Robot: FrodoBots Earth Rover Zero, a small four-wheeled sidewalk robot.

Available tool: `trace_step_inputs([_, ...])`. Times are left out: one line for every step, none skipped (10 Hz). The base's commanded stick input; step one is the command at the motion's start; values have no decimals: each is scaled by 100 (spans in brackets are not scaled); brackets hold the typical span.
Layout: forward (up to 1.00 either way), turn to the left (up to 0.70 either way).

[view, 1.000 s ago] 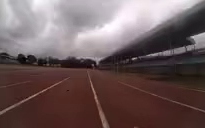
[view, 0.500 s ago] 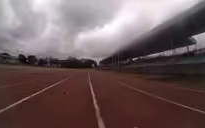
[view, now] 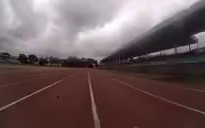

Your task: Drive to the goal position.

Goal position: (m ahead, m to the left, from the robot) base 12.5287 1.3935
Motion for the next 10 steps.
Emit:
trace_step_inputs([70,0])
trace_step_inputs([70,0])
trace_step_inputs([70,0])
trace_step_inputs([70,0])
trace_step_inputs([70,0])
trace_step_inputs([70,0])
trace_step_inputs([70,0])
trace_step_inputs([70,0])
trace_step_inputs([70,0])
trace_step_inputs([70,0])
